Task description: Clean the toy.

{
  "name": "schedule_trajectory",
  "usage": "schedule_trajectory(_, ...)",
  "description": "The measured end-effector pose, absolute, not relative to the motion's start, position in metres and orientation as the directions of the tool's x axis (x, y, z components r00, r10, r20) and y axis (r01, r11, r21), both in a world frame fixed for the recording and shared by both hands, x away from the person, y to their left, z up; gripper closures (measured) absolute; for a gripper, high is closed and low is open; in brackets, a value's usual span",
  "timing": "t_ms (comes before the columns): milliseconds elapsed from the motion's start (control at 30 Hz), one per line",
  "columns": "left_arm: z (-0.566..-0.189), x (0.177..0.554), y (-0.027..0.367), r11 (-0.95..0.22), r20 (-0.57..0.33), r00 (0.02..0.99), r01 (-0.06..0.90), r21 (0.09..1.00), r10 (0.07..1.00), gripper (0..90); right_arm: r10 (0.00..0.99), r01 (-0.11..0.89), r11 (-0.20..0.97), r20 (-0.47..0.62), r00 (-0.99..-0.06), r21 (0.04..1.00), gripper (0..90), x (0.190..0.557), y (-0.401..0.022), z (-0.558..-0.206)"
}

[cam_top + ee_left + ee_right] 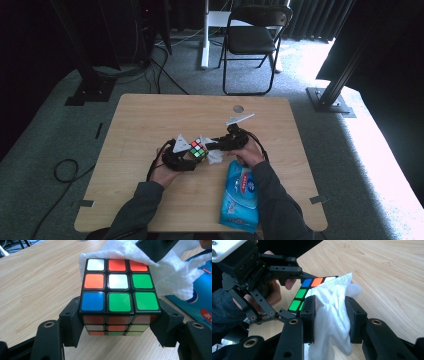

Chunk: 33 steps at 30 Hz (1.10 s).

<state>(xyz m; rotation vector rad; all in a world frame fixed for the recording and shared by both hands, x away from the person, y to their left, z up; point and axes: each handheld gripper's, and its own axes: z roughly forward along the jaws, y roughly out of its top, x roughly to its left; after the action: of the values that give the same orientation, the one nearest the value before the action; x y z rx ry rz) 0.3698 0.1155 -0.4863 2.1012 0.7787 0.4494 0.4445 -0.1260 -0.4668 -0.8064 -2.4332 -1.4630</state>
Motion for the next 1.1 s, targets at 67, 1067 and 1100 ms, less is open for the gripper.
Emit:
schedule_trajectory(67,-0.486,0.37,0.115,-0.464,0.042,0.744,0.371,0.804,0.667,34.4,0.354,0.543,0.367,0.427,-0.832,0.755,65.1,0.444,-0.126,-0.467)
schedule_trajectory(1067,-0.471,0.374,0.128,-0.403,0.02,0.72,0.364,0.84,0.694,34.5,0.395,0.579,0.339,0.447,-0.803,0.741,84.5,0.448,-0.134,-0.477)
schedule_trajectory(1100,-0.47,0.374,0.128,-0.401,0.02,0.719,0.364,0.841,0.695,34.5,0.396,0.579,0.342,0.445,-0.803,0.74,84.5,0.447,-0.133,-0.477)
